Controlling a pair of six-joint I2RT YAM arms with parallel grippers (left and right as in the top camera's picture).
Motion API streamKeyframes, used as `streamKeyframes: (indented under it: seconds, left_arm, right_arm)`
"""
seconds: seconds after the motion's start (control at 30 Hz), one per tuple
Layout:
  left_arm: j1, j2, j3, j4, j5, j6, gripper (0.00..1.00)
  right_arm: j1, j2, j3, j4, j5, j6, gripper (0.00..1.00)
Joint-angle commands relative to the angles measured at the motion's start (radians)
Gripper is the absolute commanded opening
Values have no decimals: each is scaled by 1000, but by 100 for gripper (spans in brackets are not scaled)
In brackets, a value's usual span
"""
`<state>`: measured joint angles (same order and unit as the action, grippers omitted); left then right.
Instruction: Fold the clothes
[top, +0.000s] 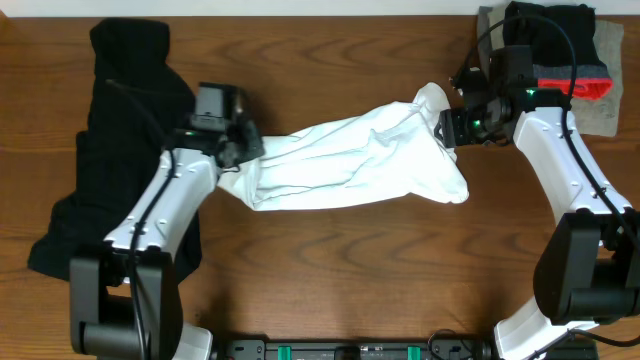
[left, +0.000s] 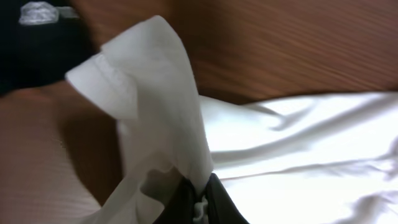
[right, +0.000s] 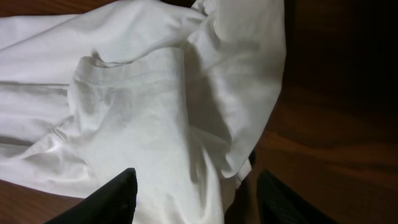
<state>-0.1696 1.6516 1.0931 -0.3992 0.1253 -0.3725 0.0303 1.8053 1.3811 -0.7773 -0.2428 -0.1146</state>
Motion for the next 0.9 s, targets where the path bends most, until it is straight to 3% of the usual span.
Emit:
streamKeyframes:
  seconds: [0.0,0.63,0.87]
  left_arm:
    - [-63,-8,13,37,10,-48,6]
    - [-344,21,13,303,10,-120,6]
    - [-413,76,13,314,18,-123,6]
  right_arm:
    - [-3,-19,18,-2,-1,-14,59]
    - [-3,-19,18,-17,-1,-14,59]
    - [-3,-19,18,-27,-1,-14,59]
